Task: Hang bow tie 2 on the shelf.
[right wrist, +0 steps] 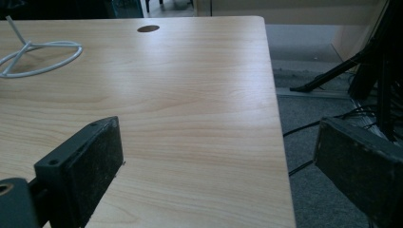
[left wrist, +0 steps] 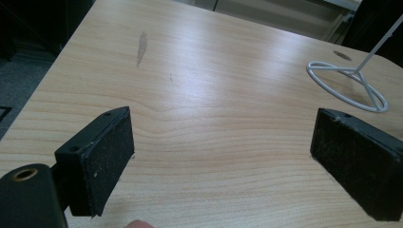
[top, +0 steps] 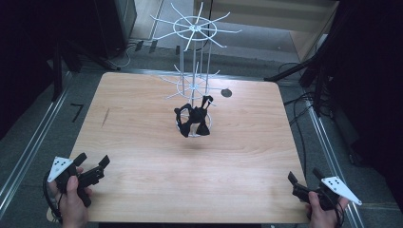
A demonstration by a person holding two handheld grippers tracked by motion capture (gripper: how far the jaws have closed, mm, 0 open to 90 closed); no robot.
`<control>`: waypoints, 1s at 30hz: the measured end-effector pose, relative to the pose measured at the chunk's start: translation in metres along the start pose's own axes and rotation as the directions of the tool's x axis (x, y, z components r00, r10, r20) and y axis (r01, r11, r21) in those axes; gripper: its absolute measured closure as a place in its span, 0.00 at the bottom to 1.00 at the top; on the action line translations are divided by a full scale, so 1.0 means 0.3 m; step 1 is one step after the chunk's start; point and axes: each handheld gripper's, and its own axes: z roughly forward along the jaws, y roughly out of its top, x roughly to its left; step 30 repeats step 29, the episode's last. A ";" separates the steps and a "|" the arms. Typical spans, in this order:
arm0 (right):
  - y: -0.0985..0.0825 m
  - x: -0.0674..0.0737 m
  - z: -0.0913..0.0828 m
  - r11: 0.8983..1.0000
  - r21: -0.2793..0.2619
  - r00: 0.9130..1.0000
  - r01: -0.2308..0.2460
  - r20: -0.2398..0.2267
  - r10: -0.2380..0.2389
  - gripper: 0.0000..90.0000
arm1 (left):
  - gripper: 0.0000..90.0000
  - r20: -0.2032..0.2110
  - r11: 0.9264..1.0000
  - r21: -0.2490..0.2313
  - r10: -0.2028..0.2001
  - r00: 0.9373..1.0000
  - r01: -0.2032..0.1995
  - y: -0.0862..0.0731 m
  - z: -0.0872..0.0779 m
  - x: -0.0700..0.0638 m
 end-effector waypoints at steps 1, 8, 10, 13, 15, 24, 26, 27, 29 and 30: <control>-0.003 -0.009 -0.007 1.000 -0.002 1.000 0.000 0.004 0.000 0.03 | 0.09 -0.001 1.000 0.002 0.001 1.000 -0.001 0.000 0.000 0.000; -0.020 -0.035 -0.031 1.000 0.001 1.000 -0.006 0.010 0.006 0.03 | 0.09 0.000 1.000 0.001 0.006 1.000 -0.006 0.000 0.000 -0.002; -0.028 -0.042 -0.040 1.000 0.005 1.000 -0.007 0.012 0.007 0.03 | 0.09 0.000 1.000 0.001 0.005 1.000 -0.005 0.000 0.000 -0.003; -0.037 -0.049 -0.050 1.000 0.006 1.000 -0.006 0.014 0.006 0.03 | 0.09 0.001 1.000 -0.001 0.005 1.000 -0.005 -0.001 0.000 -0.002; -0.046 -0.053 -0.056 1.000 0.007 1.000 -0.014 0.012 0.014 0.03 | 0.09 0.001 1.000 0.000 0.006 1.000 -0.006 -0.001 0.000 -0.003; -0.061 -0.038 -0.060 1.000 0.002 1.000 -0.020 -0.015 0.020 0.03 | 0.09 -0.005 1.000 0.007 0.017 1.000 -0.017 0.000 0.002 -0.006; -0.062 -0.035 -0.058 1.000 -0.003 0.999 -0.030 -0.020 0.030 0.03 | 0.09 -0.008 1.000 0.010 0.024 1.000 -0.024 0.000 0.003 -0.008; -0.062 -0.035 -0.058 1.000 -0.003 0.999 -0.030 -0.020 0.030 0.03 | 0.09 -0.008 1.000 0.010 0.024 1.000 -0.024 0.000 0.003 -0.008; -0.062 -0.038 -0.057 1.000 -0.009 0.999 -0.029 -0.016 0.029 0.03 | 0.09 -0.008 1.000 0.010 0.028 1.000 -0.028 0.000 0.003 -0.009; -0.062 -0.038 -0.057 1.000 -0.009 0.999 -0.029 -0.016 0.029 0.03 | 0.09 -0.008 1.000 0.010 0.028 1.000 -0.028 0.000 0.003 -0.009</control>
